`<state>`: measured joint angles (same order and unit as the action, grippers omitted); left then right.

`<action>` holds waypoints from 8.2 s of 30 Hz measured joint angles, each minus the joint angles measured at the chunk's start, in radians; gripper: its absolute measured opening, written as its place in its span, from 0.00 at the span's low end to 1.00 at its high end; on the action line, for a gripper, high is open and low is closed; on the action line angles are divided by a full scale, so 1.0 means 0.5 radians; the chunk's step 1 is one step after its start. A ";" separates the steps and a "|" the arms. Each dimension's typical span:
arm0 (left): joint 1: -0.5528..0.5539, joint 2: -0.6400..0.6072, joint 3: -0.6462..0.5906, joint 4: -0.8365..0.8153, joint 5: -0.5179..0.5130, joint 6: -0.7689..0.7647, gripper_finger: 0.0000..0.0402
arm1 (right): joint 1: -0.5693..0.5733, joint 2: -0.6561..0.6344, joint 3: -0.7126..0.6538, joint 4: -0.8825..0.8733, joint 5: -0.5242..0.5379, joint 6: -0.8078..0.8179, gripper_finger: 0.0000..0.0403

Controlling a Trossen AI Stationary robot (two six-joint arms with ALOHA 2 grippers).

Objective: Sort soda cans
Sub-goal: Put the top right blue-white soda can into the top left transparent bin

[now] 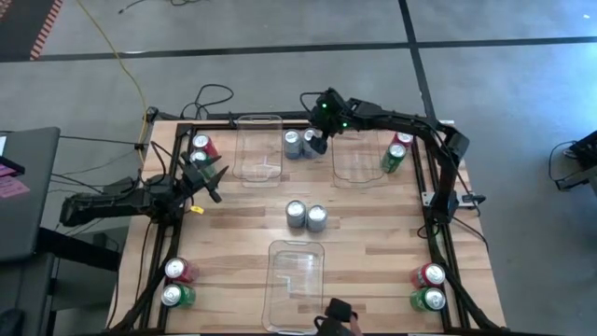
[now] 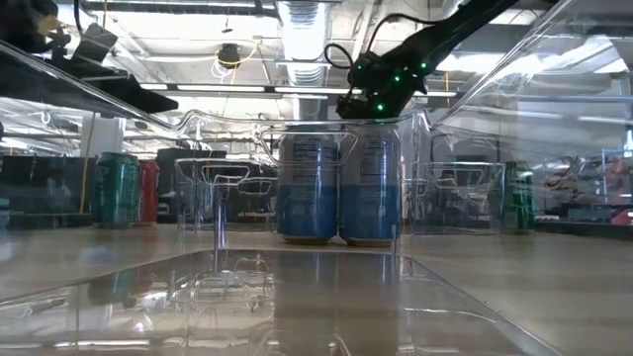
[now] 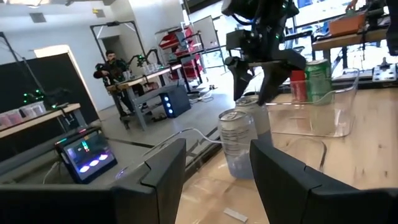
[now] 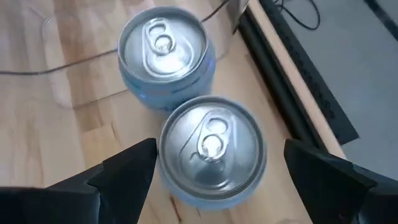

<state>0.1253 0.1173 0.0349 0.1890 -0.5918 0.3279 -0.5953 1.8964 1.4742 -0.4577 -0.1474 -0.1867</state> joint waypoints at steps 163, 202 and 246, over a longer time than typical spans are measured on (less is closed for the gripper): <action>0.021 0.407 0.055 -0.156 0.606 -0.663 0.44 | 0.699 0.831 1.725 -0.937 0.075 -0.039 0.78; 0.021 0.615 0.098 -0.297 0.441 -0.896 0.44 | 0.323 0.957 1.762 -1.004 0.117 0.551 0.78; -0.601 1.342 0.094 0.623 0.763 -1.054 0.44 | 0.773 0.962 1.689 -0.929 0.540 1.324 0.78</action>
<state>-0.1753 0.7882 0.0819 0.5005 -0.2106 -0.1989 -0.2088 2.3772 2.3188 -0.9221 0.1225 0.4754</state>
